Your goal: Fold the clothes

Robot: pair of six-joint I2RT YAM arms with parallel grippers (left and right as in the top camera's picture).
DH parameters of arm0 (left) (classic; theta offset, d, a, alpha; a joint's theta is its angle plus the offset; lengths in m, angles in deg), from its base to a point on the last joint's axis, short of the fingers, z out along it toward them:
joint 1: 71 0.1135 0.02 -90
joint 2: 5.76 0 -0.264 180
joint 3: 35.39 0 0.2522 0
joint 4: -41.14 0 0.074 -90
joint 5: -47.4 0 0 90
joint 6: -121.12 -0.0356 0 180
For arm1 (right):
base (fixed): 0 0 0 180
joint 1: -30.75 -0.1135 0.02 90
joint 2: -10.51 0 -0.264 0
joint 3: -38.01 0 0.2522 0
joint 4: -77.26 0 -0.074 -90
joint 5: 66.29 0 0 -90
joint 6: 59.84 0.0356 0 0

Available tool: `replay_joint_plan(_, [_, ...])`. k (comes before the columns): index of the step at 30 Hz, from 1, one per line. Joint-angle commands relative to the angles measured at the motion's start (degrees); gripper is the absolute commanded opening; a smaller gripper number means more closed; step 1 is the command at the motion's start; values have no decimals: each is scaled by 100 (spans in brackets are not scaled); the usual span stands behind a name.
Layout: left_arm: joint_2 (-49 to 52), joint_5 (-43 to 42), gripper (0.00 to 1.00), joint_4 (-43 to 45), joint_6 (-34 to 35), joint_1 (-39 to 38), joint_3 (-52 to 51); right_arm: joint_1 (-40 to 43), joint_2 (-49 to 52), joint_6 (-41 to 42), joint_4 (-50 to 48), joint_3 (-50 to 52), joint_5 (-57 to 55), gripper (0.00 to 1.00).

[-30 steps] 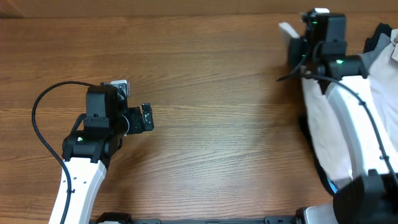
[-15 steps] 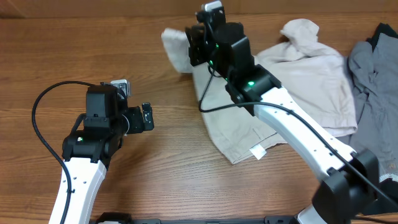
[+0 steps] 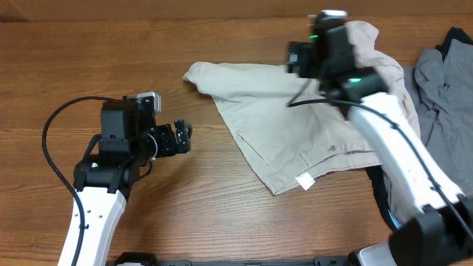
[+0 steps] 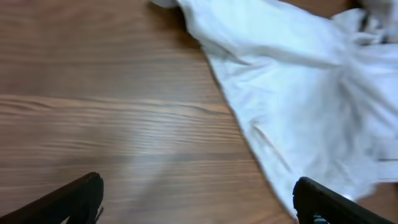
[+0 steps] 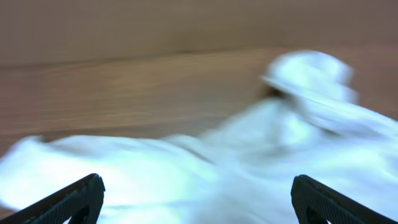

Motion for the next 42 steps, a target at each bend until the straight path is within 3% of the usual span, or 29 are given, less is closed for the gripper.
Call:
replay_joint_plan(1, [212, -546, 100, -44, 728, -354, 59, 588, -466, 197, 560, -94, -81, 100])
replay_joint_plan(4, [533, -605, 100, -59, 1266, -925, 55, 1021, -546, 485, 940, -94, -76, 100])
replay_joint_plan(10, [1644, -603, 100, -28, 3462, -2208, 55, 1862, -592, 608, 1521, -94, 492, 100])
replay_joint_plan(14, [2695, -743, 100, 651, 4531, -2957, 55, 2227, -592, 605, 1687, -94, 673, 100])
replay_joint_plan(20, [3672, -1099, 98, 1967, 5010, -3460, 55, 2288, -592, 603, 1714, -94, 667, 100])
replay_joint_plan(24, [4111, -1169, 92, 2212, 5488, -3689, 55, 2288, -592, 603, 1711, -94, 667, 100])
replay_joint_plan(25, [4170, -1165, 83, 2293, 5493, -3711, 55, 2288, -592, 603, 1711, -94, 667, 100])
replay_joint_plan(26, [4229, -1176, 64, 2415, 5486, -3729, 55, 2288, -592, 603, 1711, -94, 667, 100])
replay_joint_plan(30, [4229, -1187, 4, 2463, 5340, -3722, 55, 2288, -590, 597, 1705, -94, 654, 100])
replay_joint_plan(36, [3947, -1294, 4, 1582, 4647, -3375, 59, 2288, -590, 557, 1705, -94, 651, 100])
replay_joint_plan(39, [3484, -1224, 4, 496, 3919, -2883, 59, 2288, -590, 516, 1705, -94, 649, 100])
replay_joint_plan(42, [2643, -428, 4, -994, 2944, -1825, 87, 2288, -590, 518, 1705, -94, 651, 100])
